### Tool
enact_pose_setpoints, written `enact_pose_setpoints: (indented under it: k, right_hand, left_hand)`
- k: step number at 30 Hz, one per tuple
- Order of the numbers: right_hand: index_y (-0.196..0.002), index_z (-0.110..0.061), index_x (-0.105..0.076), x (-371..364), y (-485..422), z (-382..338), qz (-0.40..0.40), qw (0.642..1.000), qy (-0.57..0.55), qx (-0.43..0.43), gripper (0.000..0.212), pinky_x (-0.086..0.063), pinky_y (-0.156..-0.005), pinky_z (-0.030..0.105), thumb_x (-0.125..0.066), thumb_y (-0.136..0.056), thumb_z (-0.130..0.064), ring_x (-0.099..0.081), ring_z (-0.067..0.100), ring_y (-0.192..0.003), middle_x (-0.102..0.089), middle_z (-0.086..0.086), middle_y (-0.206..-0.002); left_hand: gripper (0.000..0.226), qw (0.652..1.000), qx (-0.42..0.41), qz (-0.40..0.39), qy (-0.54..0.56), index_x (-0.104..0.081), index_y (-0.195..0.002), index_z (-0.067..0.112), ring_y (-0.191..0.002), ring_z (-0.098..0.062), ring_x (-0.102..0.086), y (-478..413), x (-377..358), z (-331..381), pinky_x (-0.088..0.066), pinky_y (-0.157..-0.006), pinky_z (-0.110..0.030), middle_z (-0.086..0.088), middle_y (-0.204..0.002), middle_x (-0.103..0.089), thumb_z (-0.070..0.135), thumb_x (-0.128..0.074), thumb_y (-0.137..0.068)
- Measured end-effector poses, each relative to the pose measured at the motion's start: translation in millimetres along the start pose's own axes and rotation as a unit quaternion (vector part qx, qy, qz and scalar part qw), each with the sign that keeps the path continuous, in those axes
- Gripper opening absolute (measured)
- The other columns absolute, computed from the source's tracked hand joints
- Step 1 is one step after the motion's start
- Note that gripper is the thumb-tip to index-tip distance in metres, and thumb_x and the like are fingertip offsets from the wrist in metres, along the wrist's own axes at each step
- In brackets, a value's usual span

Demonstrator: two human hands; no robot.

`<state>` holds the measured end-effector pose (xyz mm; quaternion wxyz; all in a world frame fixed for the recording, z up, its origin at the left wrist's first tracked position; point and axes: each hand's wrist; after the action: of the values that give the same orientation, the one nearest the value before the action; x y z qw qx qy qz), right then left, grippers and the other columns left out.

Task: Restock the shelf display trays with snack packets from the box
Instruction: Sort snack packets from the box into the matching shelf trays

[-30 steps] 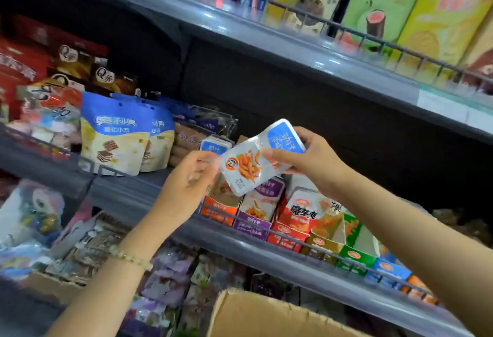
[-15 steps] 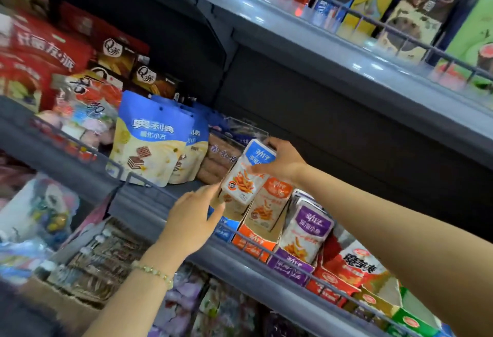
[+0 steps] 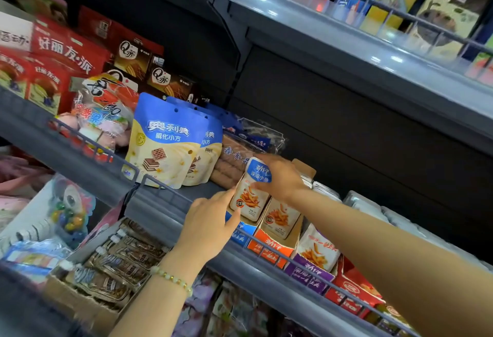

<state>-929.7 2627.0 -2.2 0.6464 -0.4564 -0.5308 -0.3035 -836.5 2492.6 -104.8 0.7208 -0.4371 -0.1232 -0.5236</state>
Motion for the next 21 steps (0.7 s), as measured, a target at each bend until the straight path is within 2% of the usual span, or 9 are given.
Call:
enact_pose_setpoints:
  k: [3,6,12,16,18,21]
  right_hand:
    - [-0.150,-0.026,-0.023,-1,2,2,-0.047,0.999,-0.015,0.014,0.079,-0.042,-0.105,0.036,-0.069,-0.086,-0.031,-0.042,0.022,-0.133,-0.037,0.003,-0.151]
    - [-0.152,-0.026,-0.016,-1,3,8,-0.062,0.998,-0.017,0.027,0.085,-0.035,-0.112,0.040,-0.069,-0.086,-0.031,-0.032,0.022,-0.141,-0.026,0.001,-0.157]
    - [-0.152,-0.028,-0.016,0,5,14,-0.049,0.998,-0.018,0.022,0.086,-0.038,-0.110,0.040,-0.070,-0.085,-0.033,-0.034,0.021,-0.139,-0.031,0.001,-0.155]
    - [-0.152,-0.033,-0.011,11,14,9,-0.048,0.997,-0.056,0.010,0.085,-0.039,-0.110,0.043,-0.066,-0.088,-0.031,-0.034,0.022,-0.140,-0.025,0.000,-0.158]
    - [-0.152,-0.034,-0.012,23,24,5,-0.034,0.995,-0.089,0.010,0.080,-0.039,-0.109,0.037,-0.063,-0.091,-0.029,-0.036,0.021,-0.139,-0.023,0.000,-0.159]
    - [-0.152,-0.031,-0.018,50,53,1,-0.010,0.990,-0.133,0.038,0.069,-0.035,-0.100,0.021,-0.058,-0.095,-0.029,-0.036,0.016,-0.138,-0.025,-0.002,-0.158]
  left_hand:
    - [0.052,1.000,0.003,-0.010,0.000,-0.022,-0.150,0.031,-0.114,-0.017,-0.052,0,1,1,-0.032,-0.100,-0.026,0.012,-0.142,-0.045,0.037,-0.036,-0.100]
    - [0.052,1.000,0.002,-0.019,-0.012,-0.022,-0.150,0.030,-0.112,-0.016,-0.054,0,0,1,-0.032,-0.101,-0.027,0.012,-0.141,-0.046,0.038,-0.035,-0.100]
    - [0.051,0.999,0.004,-0.032,-0.005,-0.025,-0.148,0.031,-0.119,-0.018,-0.051,1,5,2,-0.034,-0.102,-0.029,0.011,-0.142,-0.046,0.039,-0.038,-0.100]
    - [0.046,1.000,-0.008,-0.004,0.027,-0.037,-0.143,0.025,-0.125,-0.016,-0.047,6,16,11,-0.033,-0.103,-0.030,0.007,-0.140,-0.049,0.037,-0.042,-0.099]
    - [0.044,0.999,-0.016,0.012,0.031,-0.041,-0.140,0.022,-0.125,-0.015,-0.046,10,22,16,-0.034,-0.102,-0.029,0.005,-0.137,-0.052,0.037,-0.043,-0.099]
    - [0.047,0.999,-0.029,0.005,0.018,-0.041,-0.140,0.024,-0.127,-0.012,-0.043,22,32,24,-0.035,-0.101,-0.028,0.008,-0.139,-0.048,0.044,-0.043,-0.097]
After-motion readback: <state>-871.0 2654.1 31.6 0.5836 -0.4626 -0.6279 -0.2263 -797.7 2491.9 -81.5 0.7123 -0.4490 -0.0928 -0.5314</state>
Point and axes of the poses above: each hand's wrist, its own y-axis away from the middle knuckle, its own x-axis out of the back of the hand, z = x × y
